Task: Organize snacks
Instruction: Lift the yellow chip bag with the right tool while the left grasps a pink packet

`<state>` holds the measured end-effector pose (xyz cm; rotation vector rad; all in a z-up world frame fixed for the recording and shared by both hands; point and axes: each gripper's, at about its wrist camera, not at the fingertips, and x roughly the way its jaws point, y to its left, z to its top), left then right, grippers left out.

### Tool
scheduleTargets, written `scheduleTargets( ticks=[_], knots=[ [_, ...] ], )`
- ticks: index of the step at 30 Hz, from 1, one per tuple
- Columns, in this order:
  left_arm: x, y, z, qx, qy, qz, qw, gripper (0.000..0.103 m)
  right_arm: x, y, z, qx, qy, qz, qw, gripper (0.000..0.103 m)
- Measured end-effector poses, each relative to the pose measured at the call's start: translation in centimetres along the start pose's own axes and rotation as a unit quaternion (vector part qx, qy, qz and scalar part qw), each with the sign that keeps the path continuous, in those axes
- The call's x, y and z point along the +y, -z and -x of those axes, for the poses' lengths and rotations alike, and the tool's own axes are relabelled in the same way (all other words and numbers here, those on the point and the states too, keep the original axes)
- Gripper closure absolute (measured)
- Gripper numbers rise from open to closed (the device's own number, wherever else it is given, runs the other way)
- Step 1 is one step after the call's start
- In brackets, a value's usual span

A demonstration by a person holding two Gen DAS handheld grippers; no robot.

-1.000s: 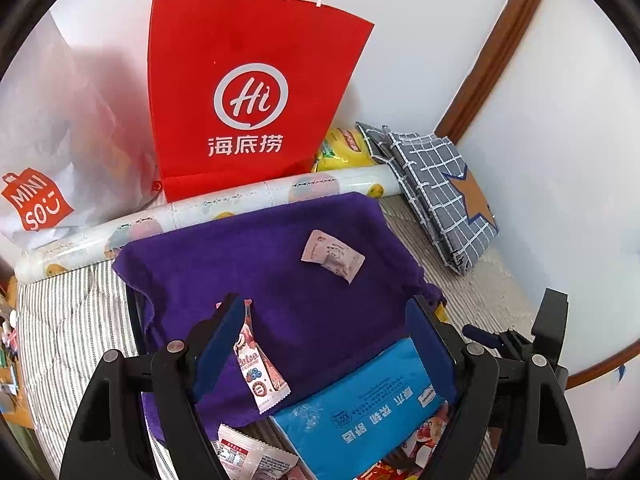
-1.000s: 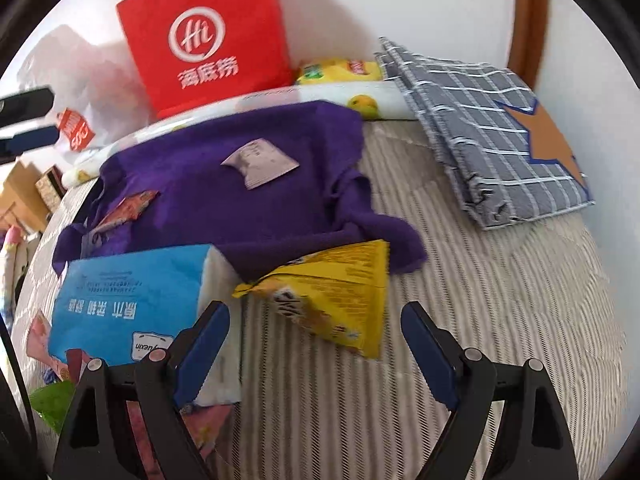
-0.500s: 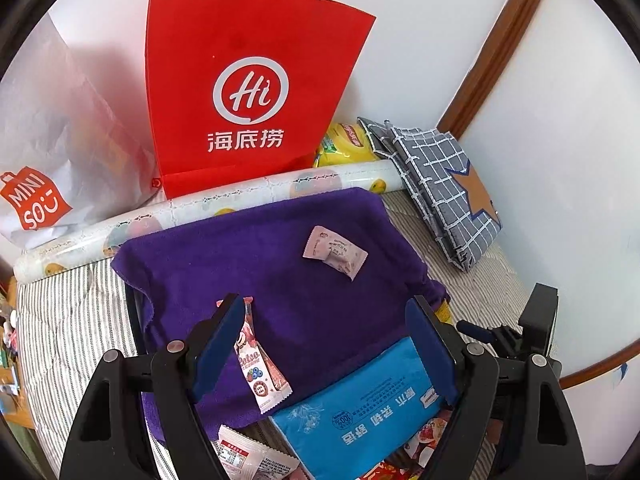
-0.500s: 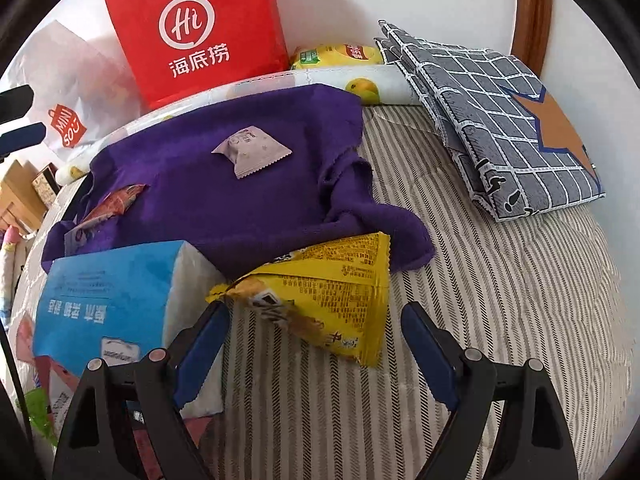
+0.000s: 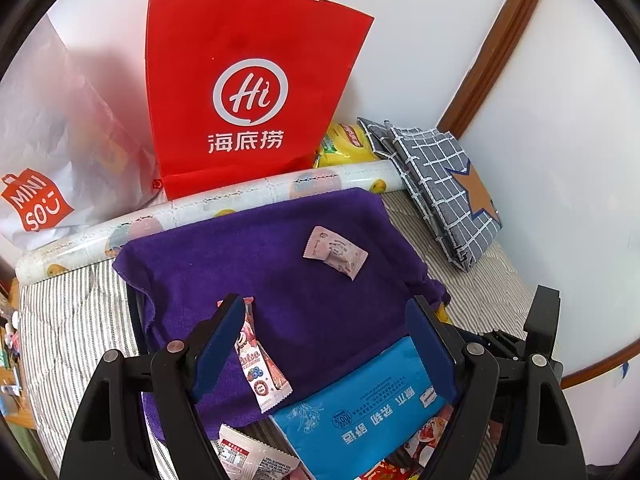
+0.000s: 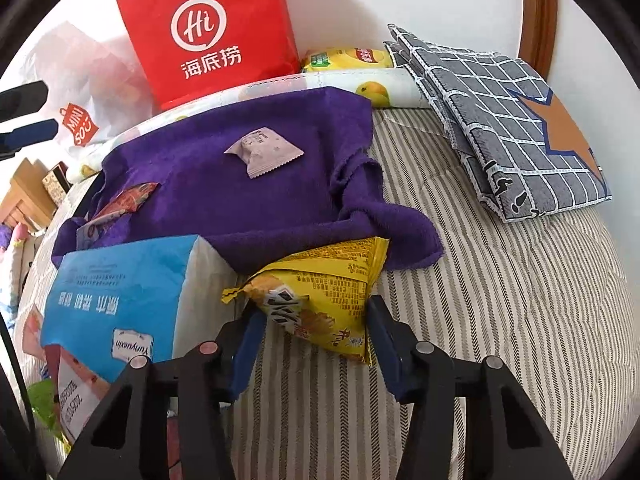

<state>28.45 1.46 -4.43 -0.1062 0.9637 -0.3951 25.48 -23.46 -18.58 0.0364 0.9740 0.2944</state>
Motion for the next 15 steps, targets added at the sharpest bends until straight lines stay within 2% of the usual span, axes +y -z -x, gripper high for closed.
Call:
scheduleTargets(
  ticks=[15],
  knots=[
    [1.4,-0.2,2.0,-0.025,-0.030,0.012,0.9992,0.021,-0.6,1.6,4.2,-0.024,-0.015,-0.012,1.000,0.055]
  ],
)
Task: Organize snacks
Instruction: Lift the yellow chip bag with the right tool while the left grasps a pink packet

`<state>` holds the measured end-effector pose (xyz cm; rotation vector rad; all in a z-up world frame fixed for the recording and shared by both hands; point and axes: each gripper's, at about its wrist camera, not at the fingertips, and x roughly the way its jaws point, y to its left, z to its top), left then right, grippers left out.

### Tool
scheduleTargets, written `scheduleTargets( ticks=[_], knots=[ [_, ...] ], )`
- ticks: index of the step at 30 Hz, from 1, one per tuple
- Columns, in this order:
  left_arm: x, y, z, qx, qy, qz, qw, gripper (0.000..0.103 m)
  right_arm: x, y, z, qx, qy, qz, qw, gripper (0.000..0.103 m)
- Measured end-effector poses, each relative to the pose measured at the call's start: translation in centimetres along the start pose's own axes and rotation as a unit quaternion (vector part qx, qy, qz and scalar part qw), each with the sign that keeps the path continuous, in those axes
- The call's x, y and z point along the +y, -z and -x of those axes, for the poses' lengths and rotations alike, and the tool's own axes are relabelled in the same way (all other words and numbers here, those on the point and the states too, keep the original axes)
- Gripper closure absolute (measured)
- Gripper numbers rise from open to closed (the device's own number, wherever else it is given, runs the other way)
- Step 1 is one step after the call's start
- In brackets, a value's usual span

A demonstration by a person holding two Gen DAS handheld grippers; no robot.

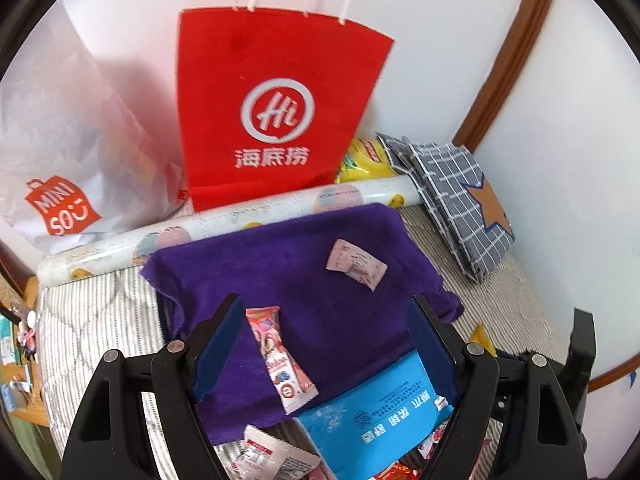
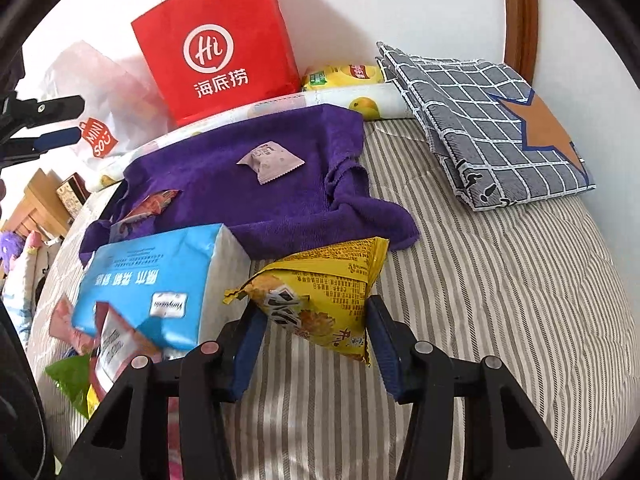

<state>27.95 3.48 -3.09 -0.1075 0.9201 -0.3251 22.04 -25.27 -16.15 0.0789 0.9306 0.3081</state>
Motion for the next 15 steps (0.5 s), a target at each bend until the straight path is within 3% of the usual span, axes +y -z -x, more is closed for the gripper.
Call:
scheduleTargets(
  ticks=[5,10,15],
  knots=[
    [1.4,1.0,1.9,-0.013,-0.014,0.012,0.9998,0.021,0.0,0.6,1.3,-0.008,0.001,0.006,1.000,0.055],
    [3.4,4.4,3.0,0.005,-0.029,0.036,0.9989,0.021,-0.1,1.2,2.7,-0.019,-0.004,0.004,1.000,0.055],
    [4.5,9.3,3.5,0.029,0.003,0.076,0.9967,0.021,0.5,2.1,3.9,-0.026,-0.012,0.002,1.000,0.055]
  ],
)
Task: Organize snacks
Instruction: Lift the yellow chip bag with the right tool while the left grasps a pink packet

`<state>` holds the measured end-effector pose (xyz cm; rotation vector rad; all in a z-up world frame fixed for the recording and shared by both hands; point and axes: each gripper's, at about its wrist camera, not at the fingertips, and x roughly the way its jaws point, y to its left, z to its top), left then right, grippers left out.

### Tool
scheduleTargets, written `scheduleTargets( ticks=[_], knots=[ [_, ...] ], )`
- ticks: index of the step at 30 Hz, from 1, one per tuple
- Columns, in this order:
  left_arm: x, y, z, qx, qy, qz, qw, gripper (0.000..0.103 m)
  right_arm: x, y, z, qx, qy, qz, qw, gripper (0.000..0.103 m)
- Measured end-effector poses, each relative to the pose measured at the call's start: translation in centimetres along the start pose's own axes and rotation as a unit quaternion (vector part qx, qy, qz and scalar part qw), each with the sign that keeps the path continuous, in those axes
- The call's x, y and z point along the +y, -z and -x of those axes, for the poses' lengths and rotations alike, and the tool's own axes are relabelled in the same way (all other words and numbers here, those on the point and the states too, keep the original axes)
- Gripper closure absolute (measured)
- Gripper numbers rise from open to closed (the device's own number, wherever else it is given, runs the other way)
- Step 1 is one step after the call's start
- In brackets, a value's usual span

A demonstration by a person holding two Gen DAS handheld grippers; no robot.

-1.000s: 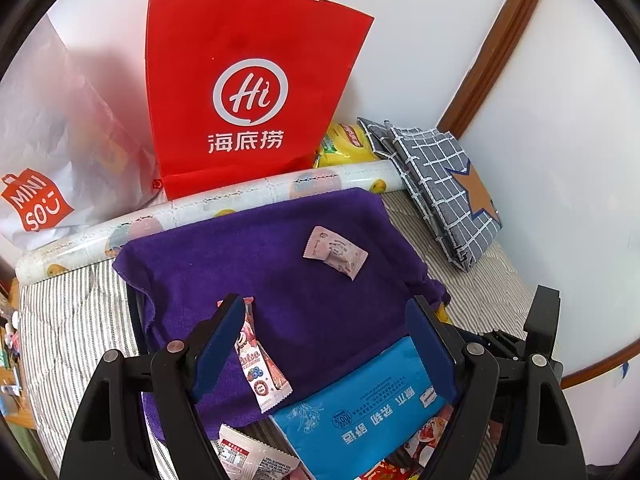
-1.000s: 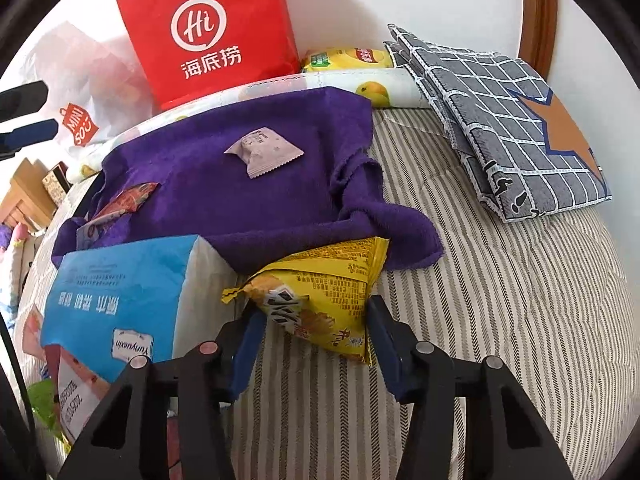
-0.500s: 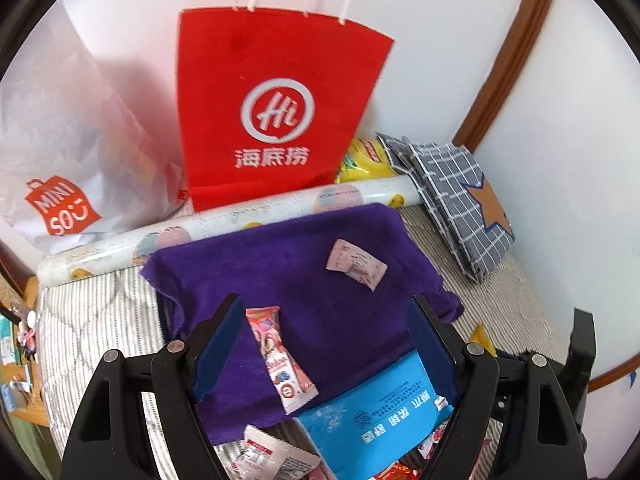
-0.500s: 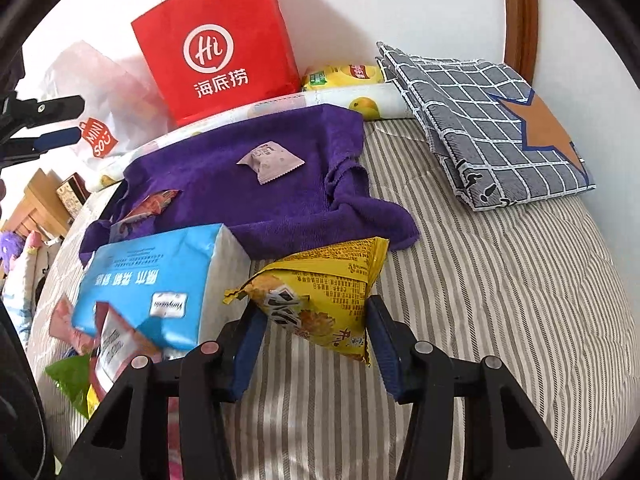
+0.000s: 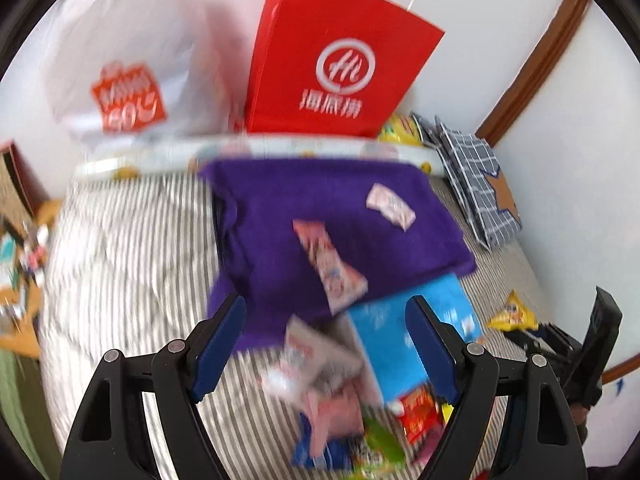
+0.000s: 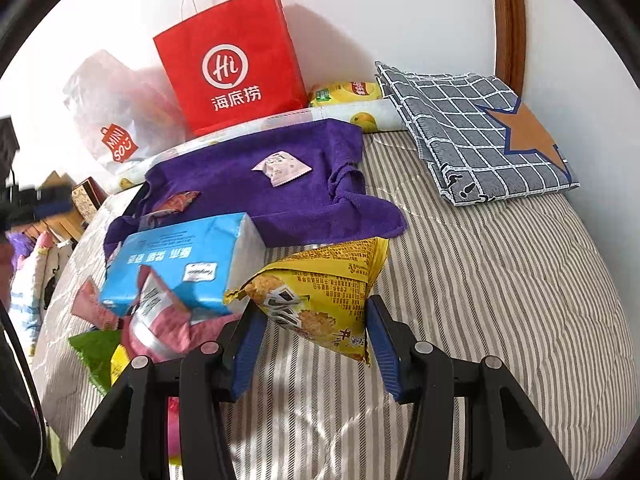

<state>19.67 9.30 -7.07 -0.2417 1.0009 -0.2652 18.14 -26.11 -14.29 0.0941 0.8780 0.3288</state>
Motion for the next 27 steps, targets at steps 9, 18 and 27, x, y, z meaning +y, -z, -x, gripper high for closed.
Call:
scheduleTargets(
  ticks=[9,18,27],
  knots=[
    [-1.0,6.1,-2.9,0.058,0.004,-0.007,0.9983,0.024,1.1,1.1,2.9,-0.012,0.001,0.007,1.000,0.055],
    [-1.2,8.1,-5.8,0.090,-0.016,0.002,0.9959,0.064,0.9,2.5,5.5,-0.022,0.010,0.000,1.000,0.055],
    [-1.3,8.9,-3.6,0.062,-0.038,-0.015,0.9972,0.075,1.0,3.7,6.2,-0.023,0.012,-0.009,1.000,0.055]
  ],
)
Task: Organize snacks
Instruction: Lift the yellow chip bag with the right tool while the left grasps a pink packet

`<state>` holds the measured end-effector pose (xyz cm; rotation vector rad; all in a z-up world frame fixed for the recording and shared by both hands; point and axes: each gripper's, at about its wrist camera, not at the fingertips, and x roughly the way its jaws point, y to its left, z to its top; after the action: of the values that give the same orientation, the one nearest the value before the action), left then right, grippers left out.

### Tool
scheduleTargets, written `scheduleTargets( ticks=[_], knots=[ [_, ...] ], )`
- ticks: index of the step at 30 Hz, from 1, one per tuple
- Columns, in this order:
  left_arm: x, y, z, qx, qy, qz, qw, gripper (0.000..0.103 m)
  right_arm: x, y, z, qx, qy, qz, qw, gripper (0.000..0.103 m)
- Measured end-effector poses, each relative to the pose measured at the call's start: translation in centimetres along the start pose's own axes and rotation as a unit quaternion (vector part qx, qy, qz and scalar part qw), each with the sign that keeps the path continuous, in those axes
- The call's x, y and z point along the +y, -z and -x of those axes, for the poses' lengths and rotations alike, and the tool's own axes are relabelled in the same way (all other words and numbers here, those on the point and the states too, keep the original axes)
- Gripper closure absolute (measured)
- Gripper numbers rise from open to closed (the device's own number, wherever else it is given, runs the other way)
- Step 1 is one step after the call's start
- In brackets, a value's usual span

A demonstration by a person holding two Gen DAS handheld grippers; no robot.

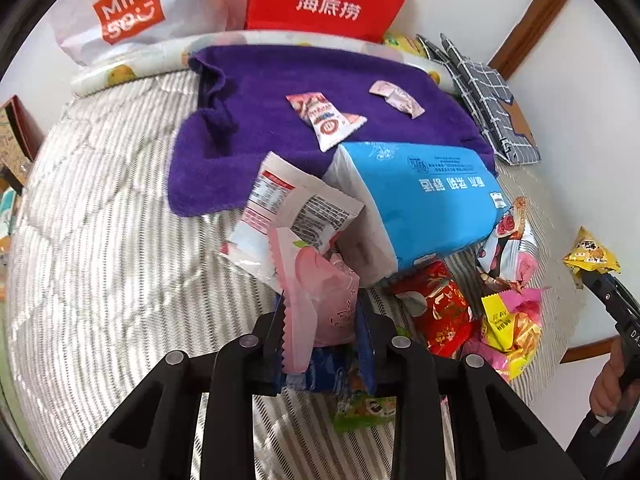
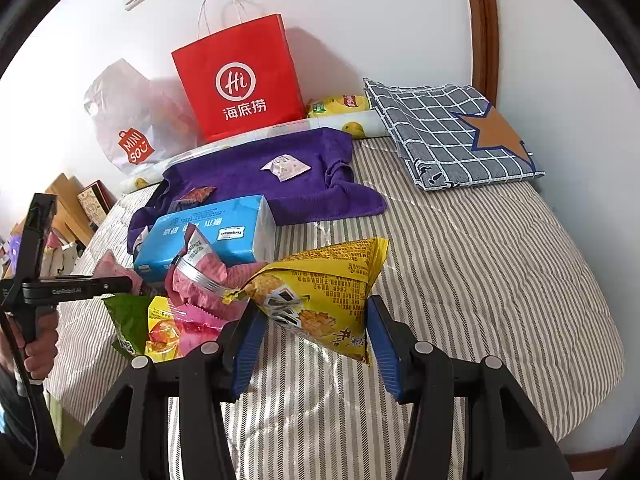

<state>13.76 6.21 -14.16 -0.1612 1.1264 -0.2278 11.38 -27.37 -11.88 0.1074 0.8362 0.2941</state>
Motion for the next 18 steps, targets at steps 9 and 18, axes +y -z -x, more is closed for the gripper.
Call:
scheduleTargets(
  ticks=[9,18],
  knots=[
    [0.1,0.8,3.6,-0.037,0.008,-0.009,0.9992,0.075,1.2,0.7,1.1,-0.011,0.007,-0.006,1.000,0.055],
    [-1.0,1.1,6.2,-0.060,0.037,-0.035,0.9969,0.075,2.8,0.4,2.1,-0.027,0.000,-0.021,0.999,0.055]
  ],
)
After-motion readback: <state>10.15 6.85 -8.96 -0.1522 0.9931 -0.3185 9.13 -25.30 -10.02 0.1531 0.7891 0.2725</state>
